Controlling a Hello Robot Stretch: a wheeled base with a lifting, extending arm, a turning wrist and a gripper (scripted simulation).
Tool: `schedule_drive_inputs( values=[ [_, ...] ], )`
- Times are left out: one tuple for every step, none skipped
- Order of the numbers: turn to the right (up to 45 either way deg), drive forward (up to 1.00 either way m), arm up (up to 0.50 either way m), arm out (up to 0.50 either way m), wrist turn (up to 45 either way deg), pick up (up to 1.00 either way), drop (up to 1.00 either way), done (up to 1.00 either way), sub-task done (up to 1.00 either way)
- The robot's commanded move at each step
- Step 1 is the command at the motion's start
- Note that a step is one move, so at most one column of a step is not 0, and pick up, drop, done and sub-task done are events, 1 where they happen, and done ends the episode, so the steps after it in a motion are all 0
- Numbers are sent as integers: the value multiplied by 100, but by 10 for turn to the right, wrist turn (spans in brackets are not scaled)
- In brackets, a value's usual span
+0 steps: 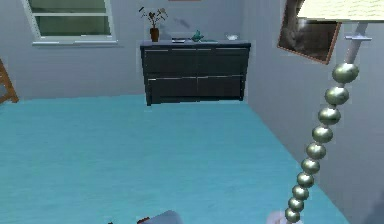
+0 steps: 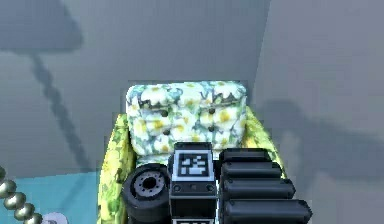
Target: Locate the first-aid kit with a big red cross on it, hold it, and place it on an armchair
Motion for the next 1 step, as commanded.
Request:
schedule_drive_inputs(
  values=[
    [0, 0, 0, 36, 0, 0, 0, 0, 0]
  ],
)
